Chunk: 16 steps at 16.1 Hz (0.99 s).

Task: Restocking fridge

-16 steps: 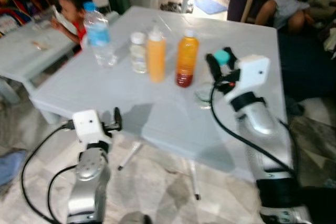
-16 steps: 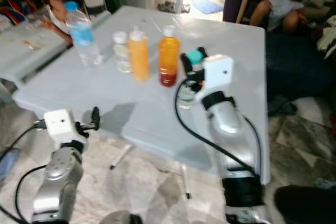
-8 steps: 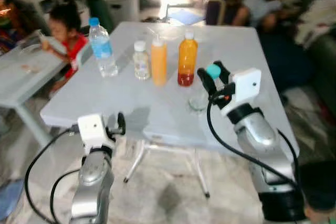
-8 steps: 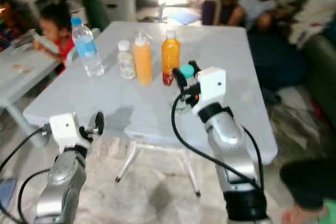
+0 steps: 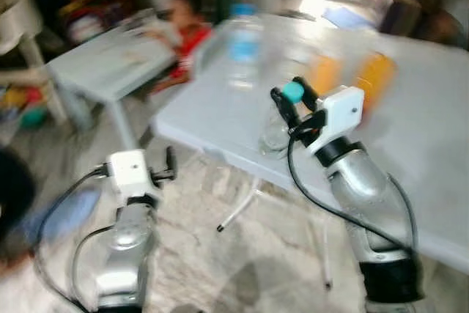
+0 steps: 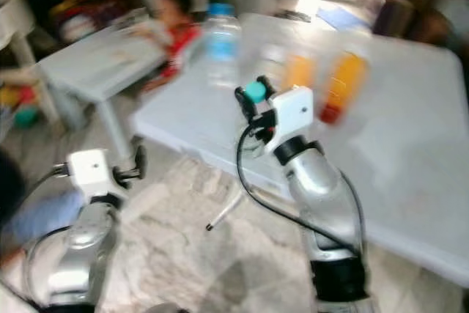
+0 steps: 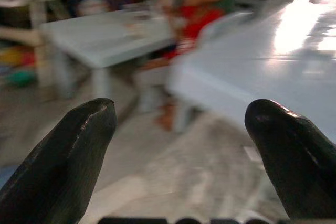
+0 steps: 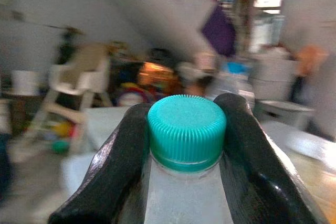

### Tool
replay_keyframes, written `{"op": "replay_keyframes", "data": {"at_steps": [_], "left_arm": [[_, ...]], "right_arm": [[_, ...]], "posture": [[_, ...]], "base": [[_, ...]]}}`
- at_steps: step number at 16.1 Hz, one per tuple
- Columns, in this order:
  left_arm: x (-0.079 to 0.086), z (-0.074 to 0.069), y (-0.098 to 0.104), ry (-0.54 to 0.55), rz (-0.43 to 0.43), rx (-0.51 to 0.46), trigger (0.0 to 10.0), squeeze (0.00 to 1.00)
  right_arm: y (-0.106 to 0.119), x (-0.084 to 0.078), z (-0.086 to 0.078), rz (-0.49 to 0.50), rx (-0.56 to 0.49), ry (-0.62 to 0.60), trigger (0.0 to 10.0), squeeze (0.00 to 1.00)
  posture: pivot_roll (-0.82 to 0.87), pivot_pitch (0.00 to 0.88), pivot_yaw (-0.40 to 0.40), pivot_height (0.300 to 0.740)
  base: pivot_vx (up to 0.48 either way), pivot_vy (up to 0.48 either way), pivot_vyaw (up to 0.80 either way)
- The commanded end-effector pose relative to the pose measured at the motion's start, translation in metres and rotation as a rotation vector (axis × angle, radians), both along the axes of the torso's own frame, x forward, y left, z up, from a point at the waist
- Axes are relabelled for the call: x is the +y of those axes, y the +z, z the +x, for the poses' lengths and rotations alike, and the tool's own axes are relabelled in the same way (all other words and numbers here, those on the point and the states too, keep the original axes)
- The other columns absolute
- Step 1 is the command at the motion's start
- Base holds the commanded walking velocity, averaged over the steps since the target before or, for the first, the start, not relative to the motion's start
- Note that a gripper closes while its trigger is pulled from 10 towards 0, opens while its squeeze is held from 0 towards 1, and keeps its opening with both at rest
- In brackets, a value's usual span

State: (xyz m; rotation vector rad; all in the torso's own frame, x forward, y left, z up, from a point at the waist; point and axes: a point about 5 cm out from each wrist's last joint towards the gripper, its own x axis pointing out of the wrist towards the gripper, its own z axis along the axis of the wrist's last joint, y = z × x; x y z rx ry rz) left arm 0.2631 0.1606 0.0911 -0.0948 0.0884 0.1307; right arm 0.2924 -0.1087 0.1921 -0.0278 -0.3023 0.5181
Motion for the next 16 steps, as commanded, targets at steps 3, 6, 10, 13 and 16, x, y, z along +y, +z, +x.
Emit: {"op": "replay_keyframes", "data": {"at_steps": [3,6,10,13,16], "left_arm": [[-0.001,0.002,0.002,0.011,0.015,-0.02,10.0,0.0],[0.0,-0.003,-0.003,0.027,0.034,-0.011,10.0,0.0],[0.006,-0.01,-0.011,0.013,0.043,0.003,10.0,0.0],[0.019,-0.025,-0.023,0.062,0.103,0.035,10.0,0.0],[0.031,-0.035,-0.03,0.057,0.118,0.041,10.0,0.0]], "right_arm": [[-0.017,0.01,-0.003,-0.008,0.085,0.087,10.0,0.0],[-0.023,0.009,-0.002,-0.019,0.095,0.097,10.0,0.0],[-0.036,0.009,-0.003,-0.033,0.126,0.11,10.0,0.0],[-0.052,-0.002,-0.006,-0.047,0.157,0.057,10.0,0.0],[-0.069,-0.027,-0.014,-0.001,0.236,-0.09,10.0,0.0]], "posture": [[-0.06,0.003,0.031,0.74],[-0.06,0.0,0.024,0.74],[-0.05,0.0,0.029,0.74],[-0.05,0.0,0.034,0.74],[-0.03,0.0,0.029,0.74]], "base": [[0.0,0.0,0.77],[0.0,0.0,0.77],[0.0,0.0,0.77],[0.0,0.0,0.77],[0.0,0.0,0.77]]}}
